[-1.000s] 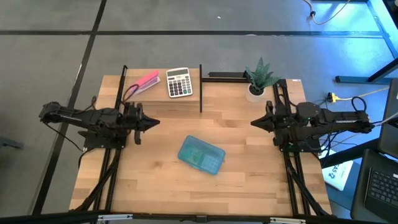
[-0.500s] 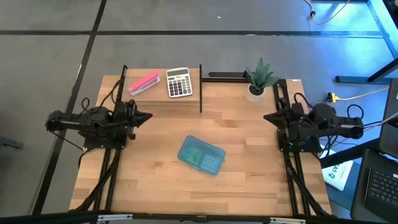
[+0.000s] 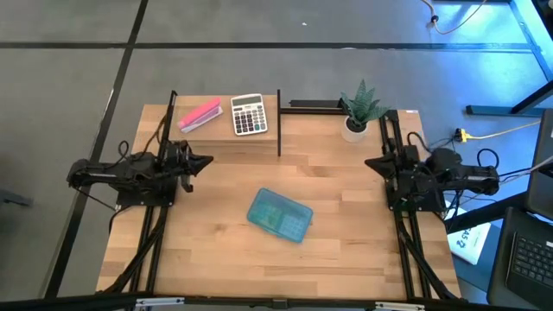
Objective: Pack school essentials
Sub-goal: Return to Home Position
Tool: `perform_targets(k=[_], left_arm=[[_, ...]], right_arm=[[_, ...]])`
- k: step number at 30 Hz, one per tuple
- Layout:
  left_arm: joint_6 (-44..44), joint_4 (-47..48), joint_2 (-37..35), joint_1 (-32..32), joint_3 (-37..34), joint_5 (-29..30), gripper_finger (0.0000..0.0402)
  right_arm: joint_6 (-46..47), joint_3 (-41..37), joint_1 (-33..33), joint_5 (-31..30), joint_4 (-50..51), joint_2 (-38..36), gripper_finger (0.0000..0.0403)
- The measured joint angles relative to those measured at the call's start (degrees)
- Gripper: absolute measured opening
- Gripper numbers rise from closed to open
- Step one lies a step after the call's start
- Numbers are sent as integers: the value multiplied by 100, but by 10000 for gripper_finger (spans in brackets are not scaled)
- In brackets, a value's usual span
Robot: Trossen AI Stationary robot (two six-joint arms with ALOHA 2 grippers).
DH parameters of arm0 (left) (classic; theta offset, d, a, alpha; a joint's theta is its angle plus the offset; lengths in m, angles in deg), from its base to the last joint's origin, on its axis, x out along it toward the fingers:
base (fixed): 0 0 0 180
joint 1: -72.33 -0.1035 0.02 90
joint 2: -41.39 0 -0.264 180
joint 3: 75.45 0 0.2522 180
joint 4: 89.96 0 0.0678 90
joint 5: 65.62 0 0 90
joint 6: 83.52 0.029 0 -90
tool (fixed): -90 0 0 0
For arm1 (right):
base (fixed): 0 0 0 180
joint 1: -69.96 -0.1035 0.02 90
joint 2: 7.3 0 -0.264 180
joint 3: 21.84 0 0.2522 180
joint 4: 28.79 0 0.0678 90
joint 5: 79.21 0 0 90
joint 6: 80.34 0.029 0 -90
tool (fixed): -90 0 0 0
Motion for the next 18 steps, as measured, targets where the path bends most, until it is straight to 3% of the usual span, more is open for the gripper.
perform_targets(k=[4,11,18], left_arm=[[186,-753,-4,-1,-327,-63,0],[179,-440,37,0,-556,-55,0],[614,-437,24,0,-556,37,0]], right_arm=[[39,-651,2,0,-613,2,0],[22,-1648,1,108,-1714,-1,0],[-606,-1648,0,105,-1344,28,0]])
